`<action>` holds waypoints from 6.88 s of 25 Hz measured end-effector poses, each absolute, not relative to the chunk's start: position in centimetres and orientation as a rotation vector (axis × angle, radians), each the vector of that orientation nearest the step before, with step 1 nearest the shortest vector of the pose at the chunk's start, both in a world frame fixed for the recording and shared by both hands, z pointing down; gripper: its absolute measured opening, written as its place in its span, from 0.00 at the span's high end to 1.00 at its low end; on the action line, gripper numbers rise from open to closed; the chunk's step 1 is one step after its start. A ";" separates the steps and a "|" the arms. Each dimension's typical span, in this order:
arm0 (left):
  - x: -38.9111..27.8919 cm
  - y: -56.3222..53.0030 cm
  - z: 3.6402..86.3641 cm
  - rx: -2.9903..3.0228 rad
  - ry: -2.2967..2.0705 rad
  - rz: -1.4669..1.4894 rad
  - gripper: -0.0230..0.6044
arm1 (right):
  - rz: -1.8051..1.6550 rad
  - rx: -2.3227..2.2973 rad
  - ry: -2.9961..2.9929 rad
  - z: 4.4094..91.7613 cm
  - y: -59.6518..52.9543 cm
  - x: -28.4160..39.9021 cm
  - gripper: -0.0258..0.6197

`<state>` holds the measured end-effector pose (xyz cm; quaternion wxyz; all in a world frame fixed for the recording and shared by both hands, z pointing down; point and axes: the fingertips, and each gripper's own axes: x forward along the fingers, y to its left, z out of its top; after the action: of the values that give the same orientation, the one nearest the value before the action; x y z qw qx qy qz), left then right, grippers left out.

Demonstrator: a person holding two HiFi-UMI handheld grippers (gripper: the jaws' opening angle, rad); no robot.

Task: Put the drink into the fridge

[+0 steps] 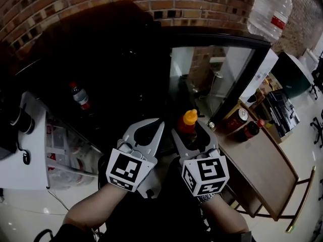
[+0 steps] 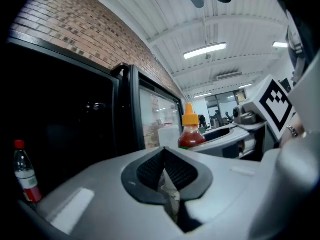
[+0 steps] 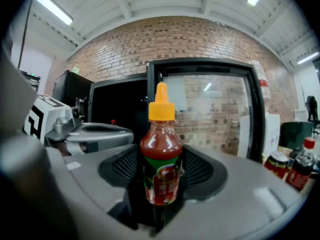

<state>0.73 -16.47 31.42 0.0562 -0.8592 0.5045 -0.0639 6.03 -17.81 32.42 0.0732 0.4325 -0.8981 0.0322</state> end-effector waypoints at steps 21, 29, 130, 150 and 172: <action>-19.9 -11.8 31.6 -2.295 2.038 -0.196 0.96 | 0.019 0.727 -2.861 33.0 -16.2 -17.5 0.55; -23.5 -12.9 32.7 -2.274 2.081 -0.234 0.96 | 0.035 0.695 -2.838 34.8 -19.8 -22.7 0.55; 10.1 -13.6 30.5 -2.740 1.241 -0.164 0.96 | -0.027 1.561 -2.538 31.2 -16.2 15.8 0.57; 20.4 -15.8 31.1 -2.858 0.985 -0.171 0.96 | 0.071 1.863 -2.271 33.1 -17.8 28.5 0.57; 26.3 -19.7 34.0 -2.943 0.868 -0.245 0.96 | 0.226 1.876 -2.143 37.9 -23.8 34.8 0.52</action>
<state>26.27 -19.69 33.99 0.0319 -0.9556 0.2819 -0.0796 34.76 -23.81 37.88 0.1416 0.6499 -0.7426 0.0781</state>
